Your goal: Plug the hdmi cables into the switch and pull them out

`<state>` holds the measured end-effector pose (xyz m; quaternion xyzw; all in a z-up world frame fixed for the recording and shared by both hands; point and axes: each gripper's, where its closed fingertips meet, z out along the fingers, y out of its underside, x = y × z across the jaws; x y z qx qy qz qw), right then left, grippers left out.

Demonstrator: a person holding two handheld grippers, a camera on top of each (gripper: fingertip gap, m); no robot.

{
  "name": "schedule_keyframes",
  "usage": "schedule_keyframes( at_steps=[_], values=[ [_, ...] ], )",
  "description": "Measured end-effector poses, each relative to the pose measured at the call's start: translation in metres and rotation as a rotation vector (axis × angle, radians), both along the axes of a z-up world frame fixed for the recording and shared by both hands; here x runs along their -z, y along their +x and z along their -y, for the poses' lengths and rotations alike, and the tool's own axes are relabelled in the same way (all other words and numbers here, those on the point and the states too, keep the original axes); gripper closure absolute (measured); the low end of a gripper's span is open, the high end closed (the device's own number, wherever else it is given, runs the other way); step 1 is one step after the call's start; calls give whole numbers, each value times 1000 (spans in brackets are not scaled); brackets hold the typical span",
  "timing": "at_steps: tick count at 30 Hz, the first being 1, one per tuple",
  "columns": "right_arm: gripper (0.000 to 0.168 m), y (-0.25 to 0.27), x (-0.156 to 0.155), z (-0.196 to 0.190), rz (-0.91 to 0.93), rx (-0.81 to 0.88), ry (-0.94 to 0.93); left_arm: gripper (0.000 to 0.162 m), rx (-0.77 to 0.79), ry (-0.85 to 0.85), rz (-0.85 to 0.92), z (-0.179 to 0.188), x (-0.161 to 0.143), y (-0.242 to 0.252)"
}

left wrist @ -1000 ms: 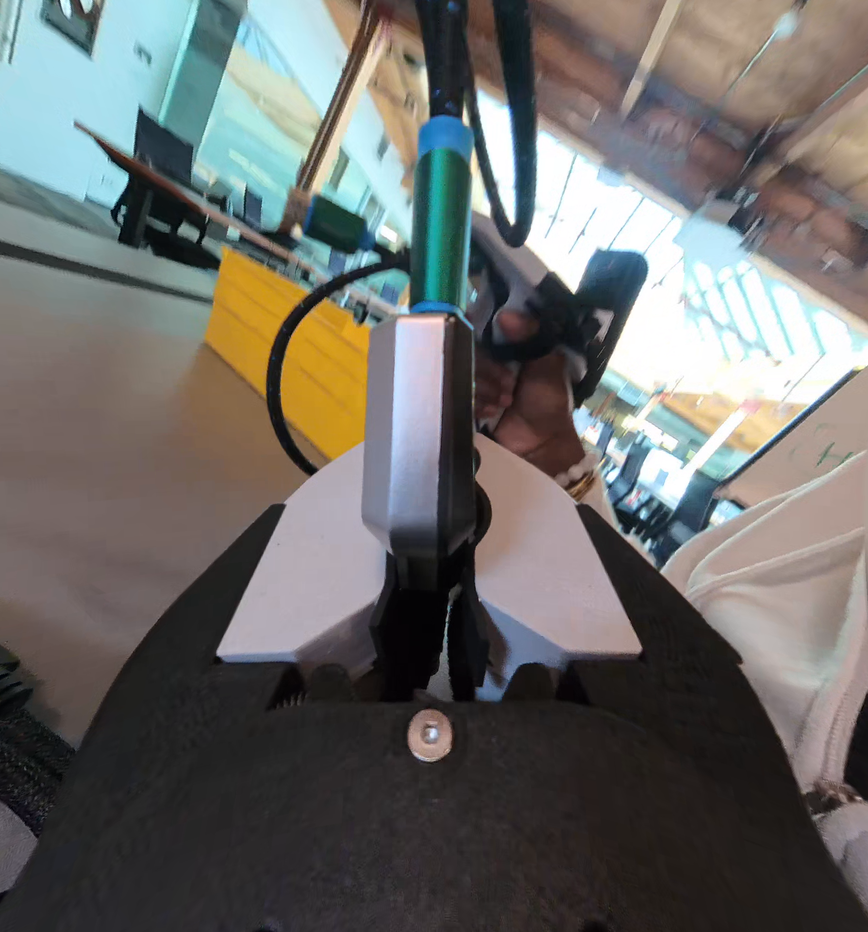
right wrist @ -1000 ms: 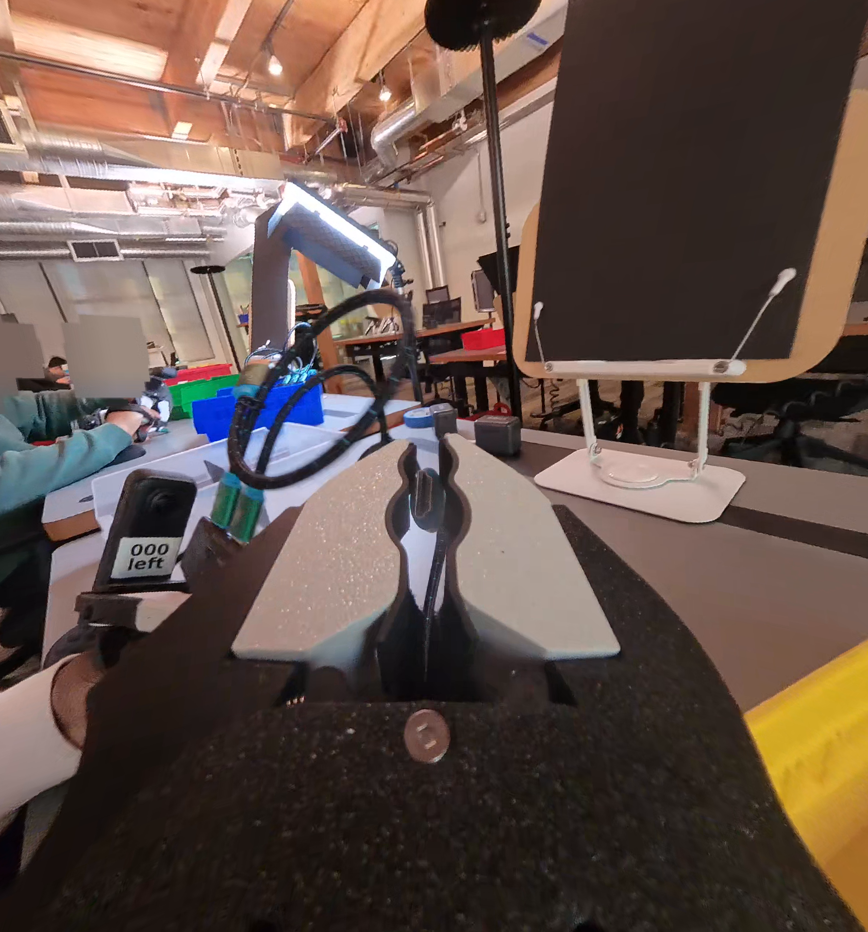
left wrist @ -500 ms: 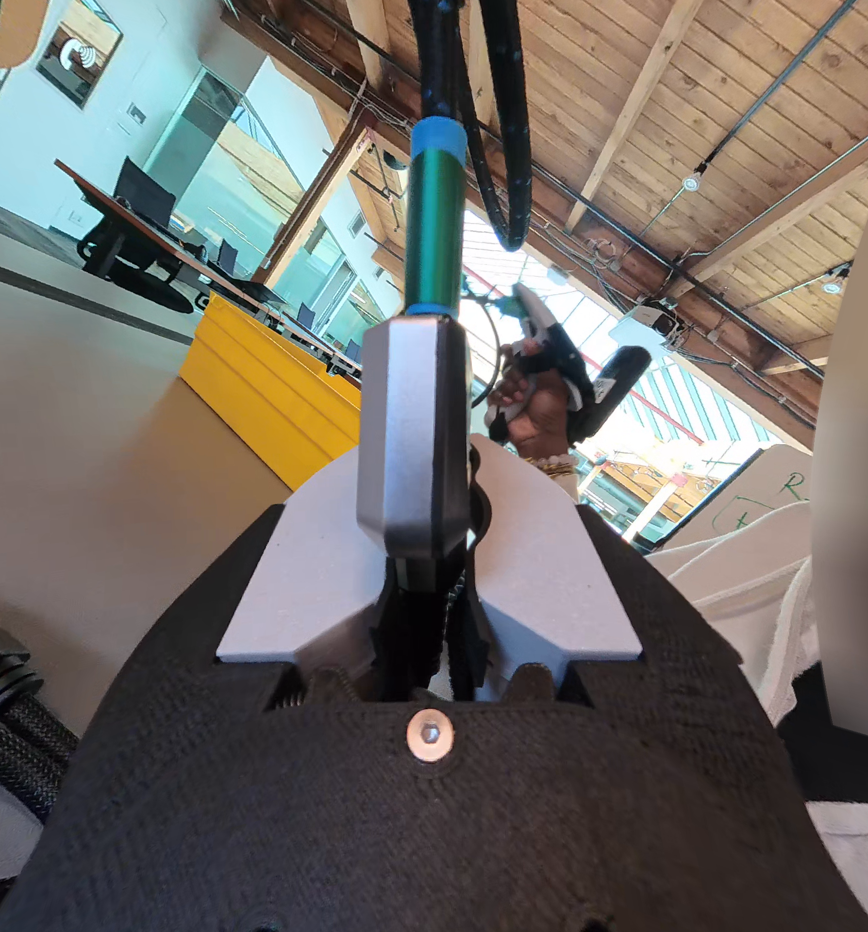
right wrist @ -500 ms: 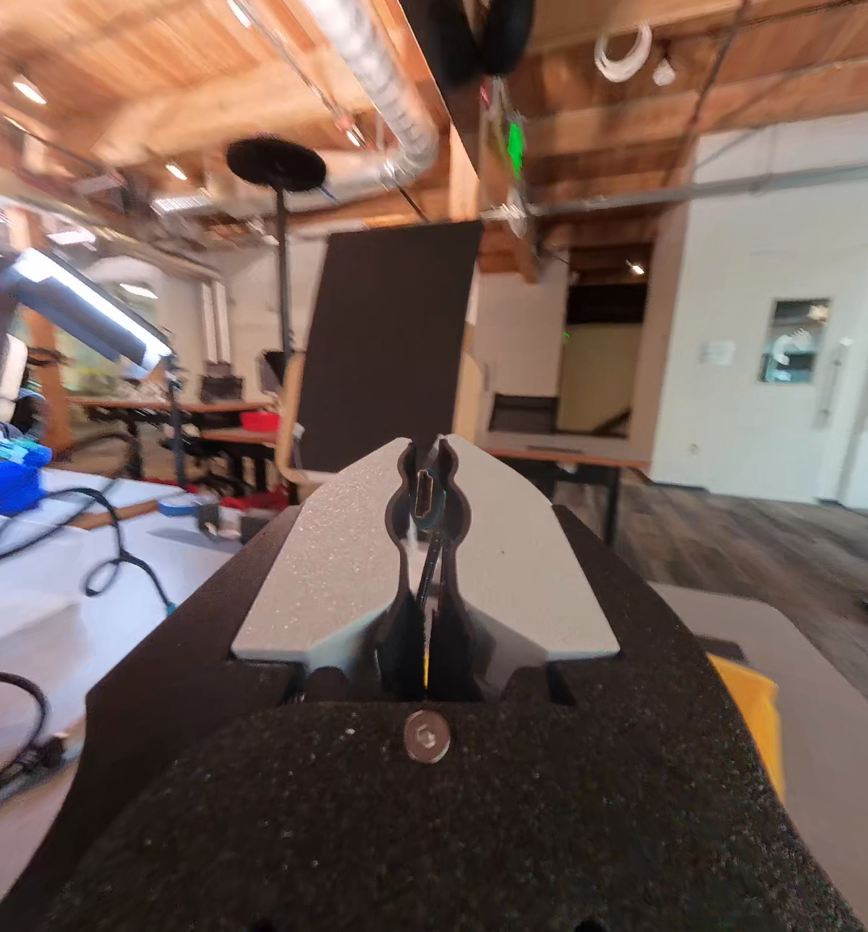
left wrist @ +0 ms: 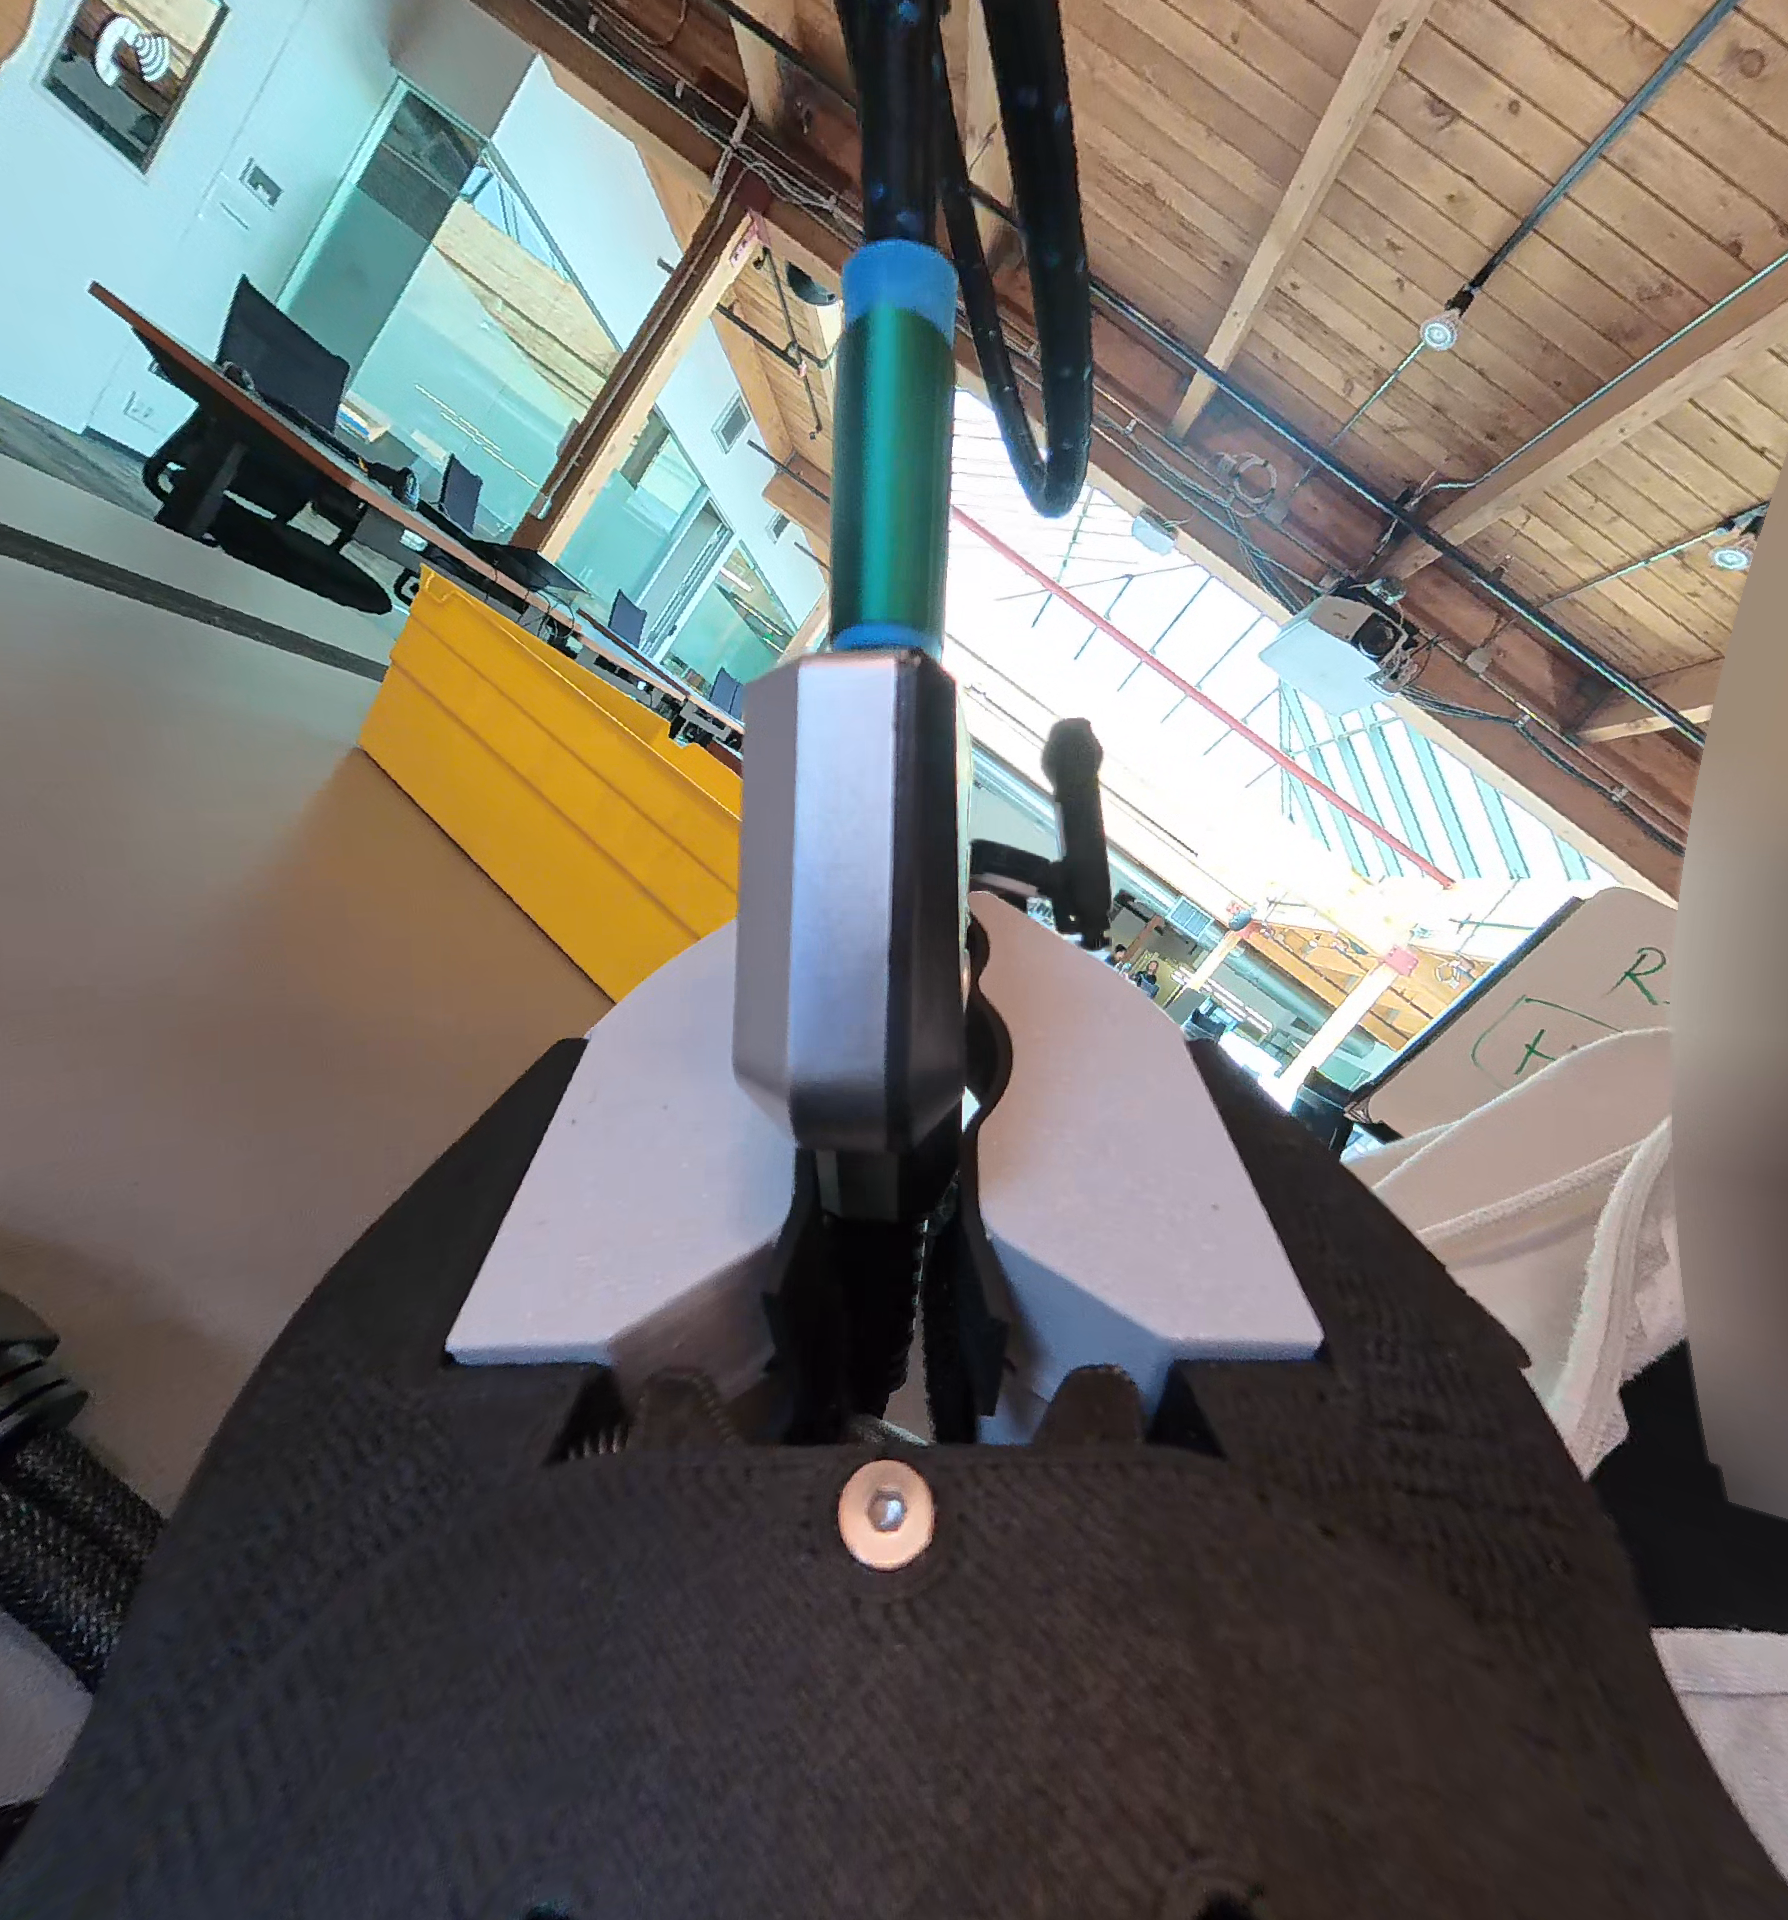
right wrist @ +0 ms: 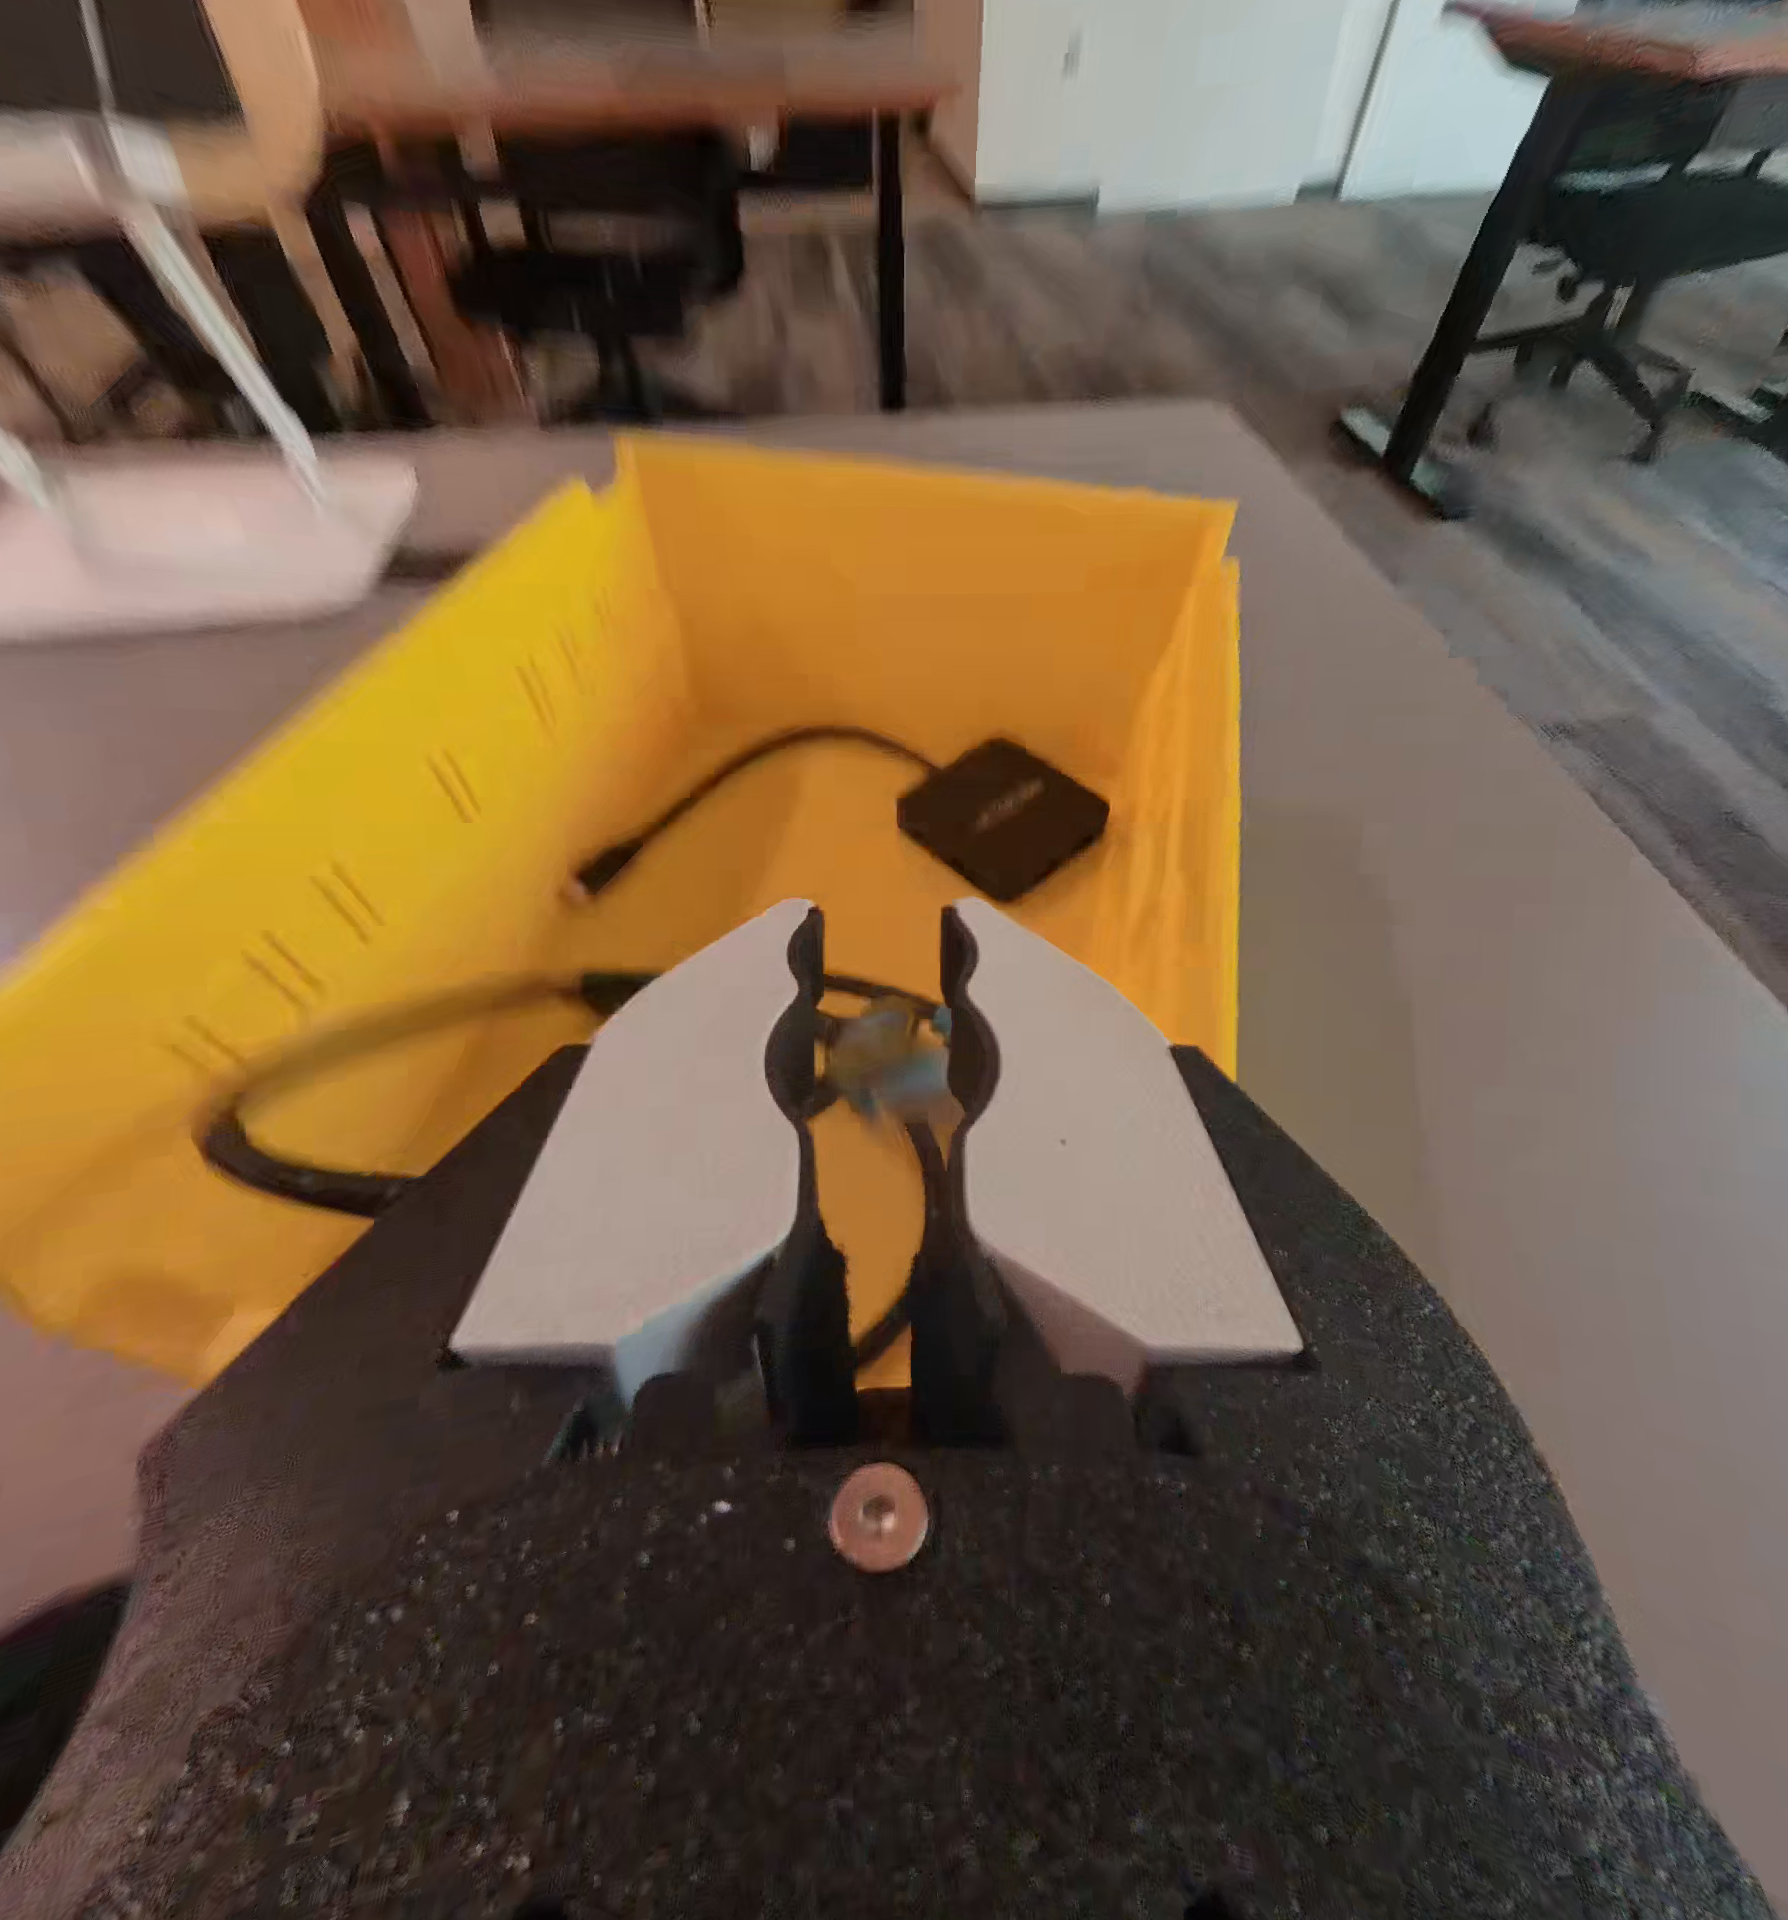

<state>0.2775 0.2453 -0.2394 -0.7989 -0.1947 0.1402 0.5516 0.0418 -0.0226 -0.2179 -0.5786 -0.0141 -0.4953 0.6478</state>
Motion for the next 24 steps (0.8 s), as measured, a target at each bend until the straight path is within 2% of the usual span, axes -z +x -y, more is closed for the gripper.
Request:
schedule_keyframes(
  at_steps=[4,7,10,13,15,18,21,24],
  values=[
    [147,0,25,12,257,-30,-103,137,8,-5,-17,0,1,3],
    [144,-6,19,20,307,-52,-84,138,13,-9,-26,0,2,4],
    [144,-48,-11,48,161,-270,12,138,11,-11,-29,-1,3,4],
    [144,-110,-57,122,-157,-732,93,138,5,-8,-17,-1,2,3],
    [147,-137,-81,176,-375,-1002,77,138,4,-8,-12,-1,1,2],
    [144,-175,-81,233,-502,-1257,-28,138,7,-14,-29,-1,3,4],
    [130,-221,-61,262,-457,-1321,-66,138,10,-23,-78,-2,7,9],
    [128,-255,-57,272,-460,-1258,-40,139,-19,-38,-169,-5,13,15]
  ],
)
